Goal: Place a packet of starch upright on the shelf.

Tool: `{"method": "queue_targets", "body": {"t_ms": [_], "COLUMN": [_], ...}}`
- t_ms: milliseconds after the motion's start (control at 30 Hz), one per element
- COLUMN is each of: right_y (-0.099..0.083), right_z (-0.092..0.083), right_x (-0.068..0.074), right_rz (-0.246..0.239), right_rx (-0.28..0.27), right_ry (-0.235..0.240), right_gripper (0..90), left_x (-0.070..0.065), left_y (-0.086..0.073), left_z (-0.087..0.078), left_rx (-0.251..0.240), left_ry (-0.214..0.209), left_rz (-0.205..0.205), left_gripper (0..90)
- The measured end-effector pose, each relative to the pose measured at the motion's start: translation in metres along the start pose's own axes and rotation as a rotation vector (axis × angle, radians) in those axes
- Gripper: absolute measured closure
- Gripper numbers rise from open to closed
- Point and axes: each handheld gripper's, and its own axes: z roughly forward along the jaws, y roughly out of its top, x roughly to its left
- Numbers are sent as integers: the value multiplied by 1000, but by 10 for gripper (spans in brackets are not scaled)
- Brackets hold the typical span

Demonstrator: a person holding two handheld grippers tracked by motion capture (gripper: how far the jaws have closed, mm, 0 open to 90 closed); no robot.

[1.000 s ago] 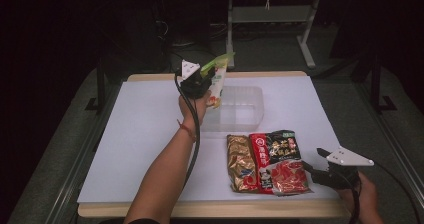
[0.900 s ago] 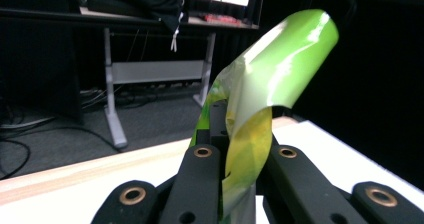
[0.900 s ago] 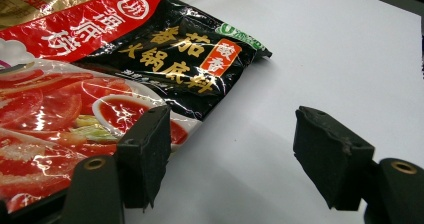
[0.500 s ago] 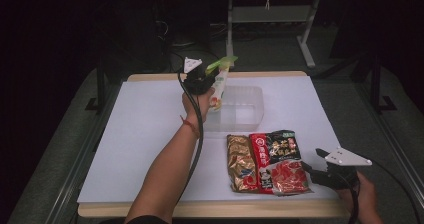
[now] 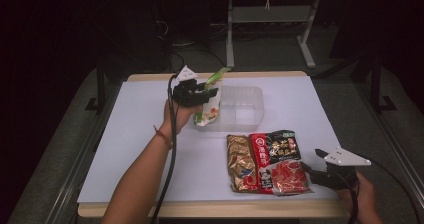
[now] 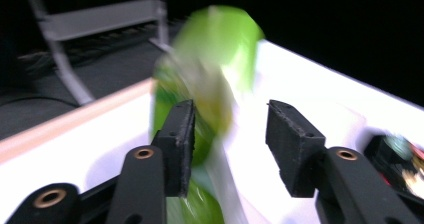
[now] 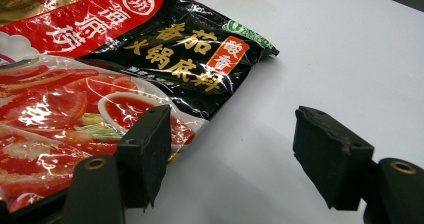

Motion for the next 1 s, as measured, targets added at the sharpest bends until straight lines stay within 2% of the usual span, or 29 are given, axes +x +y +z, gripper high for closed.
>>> {"method": "queue_targets", "body": {"t_ms": [33,67,133,167,300,367,467,533,567,600,633,667,733,833,1000], "right_y": [0,0,0,0,0,0,0,0,0,-1,-1,-1,-1,-1,-2], "right_z": [0,0,0,0,0,1,1,1,1,0,0,0,-1,-2,-7], "right_x": [0,0,0,0,1,1,0,0,0,1,1,1,3,5,7], "right_rz": [0,1,-1,-1,2,4,8,7,5,5,4,4,-4,-11,-22], "right_rx": [0,1,2,2,4,5,3,3,3,1,0,0,-5,-8,-19], "right_ry": [0,-1,-2,-2,-2,0,3,1,0,-2,-4,-4,-10,-16,-26], "right_gripper": [309,309,310,310,311,311,311,312,312,312,312,312,312,312,315], "left_x": [-1,-1,-4,-5,-11,-15,-19,-21,-20,-19,-19,-17,-13,-8,-10], "left_y": [-3,-7,-15,-19,-37,-43,-52,-58,-61,-65,-65,-65,-67,-70,-67], "left_z": [-4,-8,-14,-16,-25,-26,-23,-20,-18,-17,-17,-16,-14,-12,-9], "left_rx": [-14,-3,17,26,30,41,117,161,176,178,178,177,184,162,161], "left_ry": [-1,-26,-5,-14,-75,-81,-78,-62,-71,-71,-71,-56,-61,-77,-61], "left_rz": [12,19,60,79,106,139,188,217,219,220,220,210,194,154,177], "left_gripper": [515,508,504,504,536,582,624,671,674,742,751,751,784,806,844]}}
